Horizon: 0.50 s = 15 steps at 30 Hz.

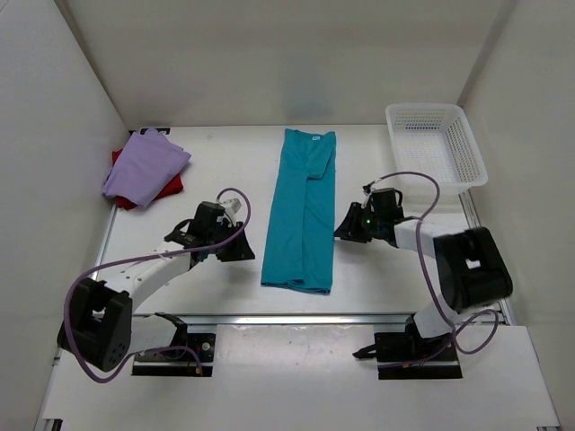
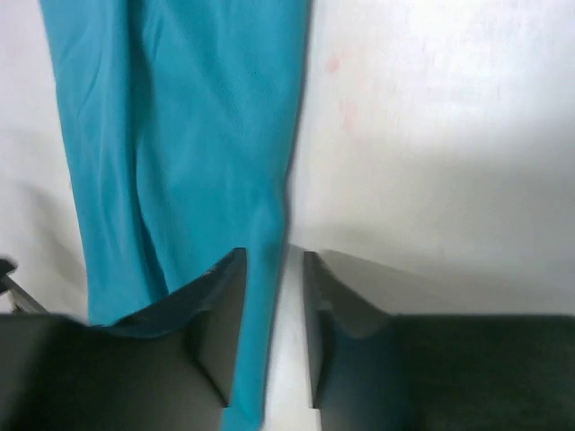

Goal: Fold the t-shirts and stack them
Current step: Rotate the tshirt 90 degrees, then grab the bottom of the folded rectangular tshirt with both arms

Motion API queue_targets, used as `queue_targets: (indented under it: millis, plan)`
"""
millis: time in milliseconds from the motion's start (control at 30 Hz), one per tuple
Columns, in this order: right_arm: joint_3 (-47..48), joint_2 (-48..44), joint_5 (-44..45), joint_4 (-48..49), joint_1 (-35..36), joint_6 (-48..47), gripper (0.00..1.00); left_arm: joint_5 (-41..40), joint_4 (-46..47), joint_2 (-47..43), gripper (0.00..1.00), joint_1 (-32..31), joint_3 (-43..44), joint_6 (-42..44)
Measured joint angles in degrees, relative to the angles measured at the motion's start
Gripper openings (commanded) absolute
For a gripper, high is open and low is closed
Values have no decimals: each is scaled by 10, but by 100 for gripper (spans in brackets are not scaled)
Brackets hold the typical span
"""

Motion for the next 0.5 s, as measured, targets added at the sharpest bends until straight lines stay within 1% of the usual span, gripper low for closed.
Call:
queue_targets:
  millis: [33,133,167,267,333,367,433,500]
  plan:
    - [-17,-26,1,-8,-2,-3,35,-2,0,1,42,-5,-7,1]
    - [-61,-98,3,-21,12,-7,38,-6,-3,7,48,-18,-35,2]
    - [-75,-121,5,-25,25,-5,39,-6,-5,12,51,-22,-41,2]
    - [-117,-172,10,-27,73,2,39,-4,-2,29,57,-34,-49,-2]
    - [-153,-210,20,-40,106,13,39,2,9,39,58,-45,-52,-8]
    - [-172,-227,26,-46,119,19,40,6,17,43,56,-49,-56,-11]
    - [-207,-257,32,-53,129,33,39,15,27,52,54,-58,-58,-18]
    - [-223,-277,32,-50,133,49,39,17,40,58,53,-64,-58,-21]
